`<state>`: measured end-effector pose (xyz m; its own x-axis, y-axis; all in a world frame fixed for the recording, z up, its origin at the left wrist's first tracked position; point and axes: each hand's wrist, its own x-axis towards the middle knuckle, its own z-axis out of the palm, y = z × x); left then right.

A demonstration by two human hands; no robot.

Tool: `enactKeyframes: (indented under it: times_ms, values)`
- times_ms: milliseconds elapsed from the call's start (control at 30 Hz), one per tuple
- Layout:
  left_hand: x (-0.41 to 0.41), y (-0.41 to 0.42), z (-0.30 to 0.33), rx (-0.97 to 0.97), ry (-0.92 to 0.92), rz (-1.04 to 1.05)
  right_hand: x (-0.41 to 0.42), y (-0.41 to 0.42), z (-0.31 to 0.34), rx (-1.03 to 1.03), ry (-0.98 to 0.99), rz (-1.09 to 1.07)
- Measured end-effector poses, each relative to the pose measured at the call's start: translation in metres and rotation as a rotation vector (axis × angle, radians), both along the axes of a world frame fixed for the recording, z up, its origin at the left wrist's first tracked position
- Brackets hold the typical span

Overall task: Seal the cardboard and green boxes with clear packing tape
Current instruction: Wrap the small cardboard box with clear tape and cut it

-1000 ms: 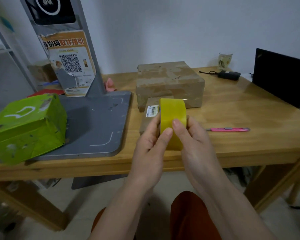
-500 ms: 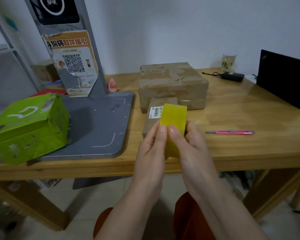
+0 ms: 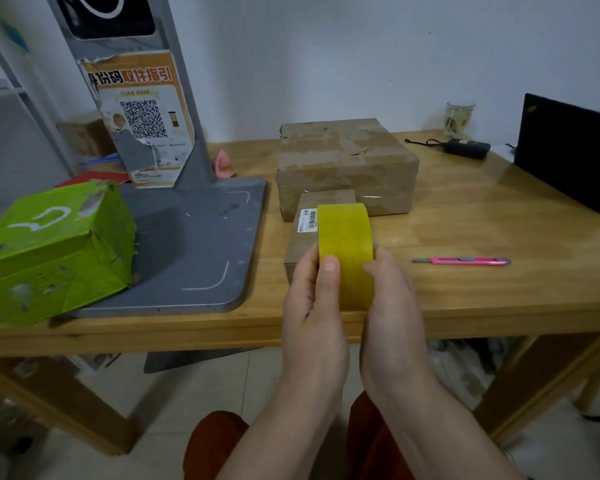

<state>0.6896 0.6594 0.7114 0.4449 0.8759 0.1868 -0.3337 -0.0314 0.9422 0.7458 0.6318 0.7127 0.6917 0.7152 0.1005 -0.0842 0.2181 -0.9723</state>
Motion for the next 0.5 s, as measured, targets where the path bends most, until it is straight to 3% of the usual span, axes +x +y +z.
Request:
enactKeyframes:
  times_ms: [233, 500]
  values:
    - [-0.0036, -0.0022, 0.0001, -0.001, -0.022, 0.057, -0.0032, 0.0035, 0.0025, -0.058, 0.112, 0.042]
    - [-0.0076, -0.0032, 0.0029, 0.003, -0.045, 0.073, -0.0053, 0.0024, -0.0015, -0.022, 0.112, 0.097]
